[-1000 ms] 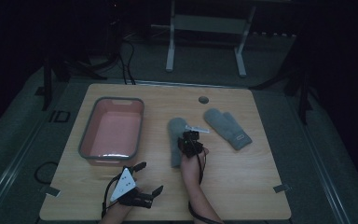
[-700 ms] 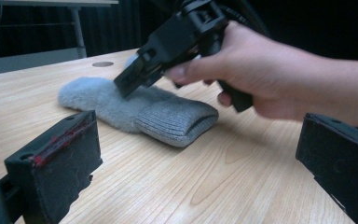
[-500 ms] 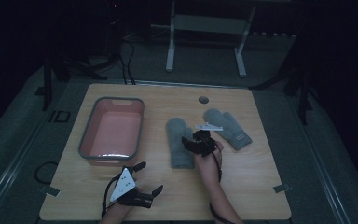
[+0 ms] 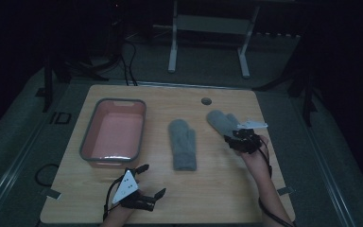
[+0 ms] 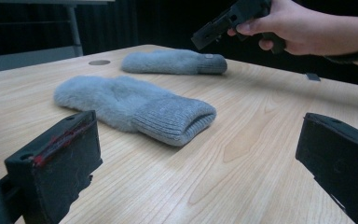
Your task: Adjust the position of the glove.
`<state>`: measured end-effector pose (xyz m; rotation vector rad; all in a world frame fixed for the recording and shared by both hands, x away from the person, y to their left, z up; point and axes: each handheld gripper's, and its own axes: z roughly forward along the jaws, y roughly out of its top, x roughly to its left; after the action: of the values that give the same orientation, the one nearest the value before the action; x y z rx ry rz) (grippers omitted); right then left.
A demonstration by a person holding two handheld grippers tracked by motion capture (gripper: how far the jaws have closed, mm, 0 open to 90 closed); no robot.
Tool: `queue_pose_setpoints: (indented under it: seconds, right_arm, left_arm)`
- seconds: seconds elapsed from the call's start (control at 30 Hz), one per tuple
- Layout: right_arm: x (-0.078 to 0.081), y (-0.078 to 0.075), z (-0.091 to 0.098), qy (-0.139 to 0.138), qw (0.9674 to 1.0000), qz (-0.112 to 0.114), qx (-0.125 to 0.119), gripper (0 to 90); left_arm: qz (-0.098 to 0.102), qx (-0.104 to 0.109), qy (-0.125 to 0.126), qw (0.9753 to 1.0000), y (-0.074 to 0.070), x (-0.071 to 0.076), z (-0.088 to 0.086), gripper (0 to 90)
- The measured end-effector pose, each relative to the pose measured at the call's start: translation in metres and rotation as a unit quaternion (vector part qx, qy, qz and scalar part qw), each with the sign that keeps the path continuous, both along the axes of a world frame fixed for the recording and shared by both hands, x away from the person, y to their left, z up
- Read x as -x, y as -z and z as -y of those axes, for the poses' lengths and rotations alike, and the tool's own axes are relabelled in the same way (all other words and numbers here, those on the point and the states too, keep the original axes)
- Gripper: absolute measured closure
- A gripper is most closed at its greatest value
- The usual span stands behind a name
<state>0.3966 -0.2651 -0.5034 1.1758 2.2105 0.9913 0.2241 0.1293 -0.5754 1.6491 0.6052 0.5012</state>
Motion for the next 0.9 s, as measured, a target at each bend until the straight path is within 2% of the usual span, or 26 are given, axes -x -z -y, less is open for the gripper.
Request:
queue_pose_setpoints:
  seconds: [0.03, 0.07, 0.17, 0.23, 0.27, 0.43, 0.47, 0.5, 0.53, 0.67, 0.8, 0.83, 0.9]
  right_arm:
    - [0.000, 0.000, 0.000, 0.000, 1.0000, 0.000, 0.000, 53.0]
    - [-0.005, 0.002, 0.012, 0.008, 0.9999, 0.003, 0.012, 54.5]
    - [-0.012, 0.004, 0.020, 0.004, 0.9995, 0.011, 0.029, 54.9]
    - [-0.015, 0.004, 0.022, 0.001, 0.9995, 0.010, 0.031, 54.9]
    - [-0.024, 0.006, 0.024, -0.002, 0.9987, 0.012, 0.048, 54.8]
    - [-0.039, 0.007, 0.024, -0.014, 0.9981, 0.010, 0.060, 53.9]
    - [-0.048, 0.007, 0.022, -0.018, 0.9976, 0.008, 0.066, 52.4]
    - [-0.048, 0.007, 0.022, -0.018, 0.9976, 0.008, 0.066, 52.4]
    - [-0.056, 0.008, 0.020, -0.025, 0.9977, 0.003, 0.063, 50.8]
    - [-0.069, 0.014, 0.015, -0.024, 0.9968, -0.012, 0.075, 49.3]
    - [-0.081, 0.028, 0.013, -0.018, 0.9943, -0.041, 0.096, 48.8]
    - [-0.082, 0.032, 0.013, -0.023, 0.9943, -0.047, 0.093, 49.1]
    - [-0.082, 0.036, 0.015, -0.031, 0.9948, -0.041, 0.088, 52.5]
  left_arm:
    - [0.000, 0.000, 0.000, 1.0000, 0.000, 0.000, 0.000, 0.3]
    - [0.001, -0.003, 0.001, 1.0000, 0.000, 0.000, 0.000, 0.3]
    - [-0.003, -0.001, 0.001, 1.0000, 0.000, -0.001, 0.000, 0.3]
    - [-0.004, 0.001, 0.002, 1.0000, 0.000, -0.001, -0.001, 0.3]
    - [-0.004, 0.001, 0.001, 1.0000, 0.000, -0.001, -0.001, 0.3]
    - [-0.003, 0.001, 0.004, 1.0000, 0.000, -0.001, 0.000, 0.3]
    - [-0.004, 0.002, 0.004, 1.0000, 0.000, -0.001, -0.001, 0.3]
    - [-0.004, 0.002, 0.004, 1.0000, 0.000, -0.001, -0.001, 0.3]
    - [-0.005, 0.002, 0.004, 1.0000, 0.000, -0.001, -0.001, 0.3]
    - [-0.004, 0.002, 0.004, 1.0000, 0.000, -0.001, -0.001, 0.3]
    - [-0.001, 0.000, 0.005, 1.0000, 0.000, 0.000, -0.001, 0.3]
    - [-0.002, 0.002, 0.004, 1.0000, 0.000, -0.001, -0.001, 0.3]
    - [-0.004, 0.003, 0.004, 1.0000, 0.000, -0.001, -0.001, 0.3]
